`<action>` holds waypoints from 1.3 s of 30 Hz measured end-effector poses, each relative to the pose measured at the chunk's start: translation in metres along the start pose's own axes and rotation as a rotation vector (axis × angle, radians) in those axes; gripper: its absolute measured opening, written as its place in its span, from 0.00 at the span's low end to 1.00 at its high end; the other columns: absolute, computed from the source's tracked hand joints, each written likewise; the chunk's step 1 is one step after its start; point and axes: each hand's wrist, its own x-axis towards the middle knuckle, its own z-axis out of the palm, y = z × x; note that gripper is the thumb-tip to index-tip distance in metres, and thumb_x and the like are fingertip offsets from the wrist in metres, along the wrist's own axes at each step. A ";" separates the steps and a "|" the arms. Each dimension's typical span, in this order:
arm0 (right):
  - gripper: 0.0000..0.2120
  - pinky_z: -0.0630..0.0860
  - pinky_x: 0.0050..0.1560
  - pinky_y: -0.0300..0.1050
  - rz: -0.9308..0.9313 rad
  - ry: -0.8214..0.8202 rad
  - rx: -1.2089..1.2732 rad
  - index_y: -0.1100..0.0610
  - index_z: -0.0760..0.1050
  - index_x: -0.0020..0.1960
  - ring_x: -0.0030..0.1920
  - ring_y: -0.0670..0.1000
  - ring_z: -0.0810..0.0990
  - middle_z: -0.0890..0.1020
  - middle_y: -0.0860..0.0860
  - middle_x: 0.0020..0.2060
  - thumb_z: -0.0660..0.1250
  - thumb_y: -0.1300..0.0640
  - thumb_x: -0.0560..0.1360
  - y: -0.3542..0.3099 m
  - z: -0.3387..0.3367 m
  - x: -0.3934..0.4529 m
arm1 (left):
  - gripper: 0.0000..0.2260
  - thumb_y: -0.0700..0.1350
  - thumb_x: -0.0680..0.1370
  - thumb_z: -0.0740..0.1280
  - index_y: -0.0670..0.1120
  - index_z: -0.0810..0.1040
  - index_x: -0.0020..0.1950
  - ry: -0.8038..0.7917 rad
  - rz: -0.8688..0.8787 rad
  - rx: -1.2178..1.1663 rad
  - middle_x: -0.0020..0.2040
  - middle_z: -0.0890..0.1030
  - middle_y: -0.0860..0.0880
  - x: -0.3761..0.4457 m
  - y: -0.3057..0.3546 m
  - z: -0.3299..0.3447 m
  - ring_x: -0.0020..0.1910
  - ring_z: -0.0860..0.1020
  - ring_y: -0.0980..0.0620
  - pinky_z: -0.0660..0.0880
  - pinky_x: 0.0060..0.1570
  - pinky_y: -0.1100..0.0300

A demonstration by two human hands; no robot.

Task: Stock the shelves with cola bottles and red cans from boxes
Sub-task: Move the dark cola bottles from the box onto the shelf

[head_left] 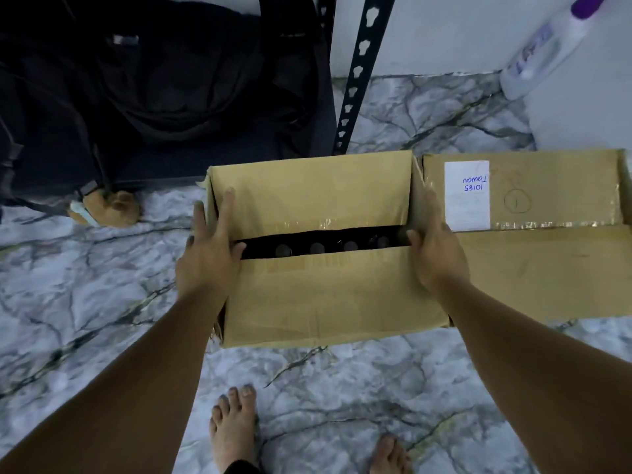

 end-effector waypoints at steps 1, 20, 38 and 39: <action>0.41 0.73 0.50 0.54 -0.053 -0.005 -0.074 0.34 0.38 0.79 0.65 0.62 0.73 0.68 0.56 0.73 0.64 0.54 0.82 -0.003 -0.001 0.003 | 0.47 0.54 0.79 0.71 0.64 0.37 0.82 -0.003 0.022 0.082 0.84 0.45 0.42 0.004 0.004 -0.001 0.71 0.70 0.30 0.80 0.48 0.36; 0.44 0.51 0.74 0.74 -0.498 0.096 -0.897 0.56 0.38 0.83 0.81 0.63 0.44 0.43 0.59 0.82 0.57 0.37 0.80 0.005 0.014 0.046 | 0.61 0.63 0.66 0.76 0.49 0.38 0.84 0.075 0.299 0.378 0.83 0.39 0.38 0.046 0.020 0.011 0.81 0.42 0.30 0.55 0.74 0.28; 0.44 0.79 0.58 0.56 -0.286 0.166 0.333 0.42 0.34 0.81 0.51 0.54 0.82 0.82 0.57 0.57 0.66 0.54 0.82 -0.070 -0.023 0.097 | 0.40 0.49 0.82 0.69 0.53 0.43 0.84 0.354 0.024 -0.734 0.72 0.76 0.43 0.085 0.032 -0.040 0.65 0.79 0.46 0.76 0.63 0.53; 0.46 0.78 0.60 0.55 -0.283 0.149 0.311 0.42 0.32 0.80 0.54 0.56 0.82 0.81 0.58 0.60 0.66 0.56 0.82 -0.067 -0.019 0.099 | 0.42 0.48 0.83 0.68 0.53 0.39 0.84 0.338 0.018 -0.677 0.72 0.75 0.41 0.088 0.032 -0.035 0.64 0.78 0.46 0.74 0.61 0.54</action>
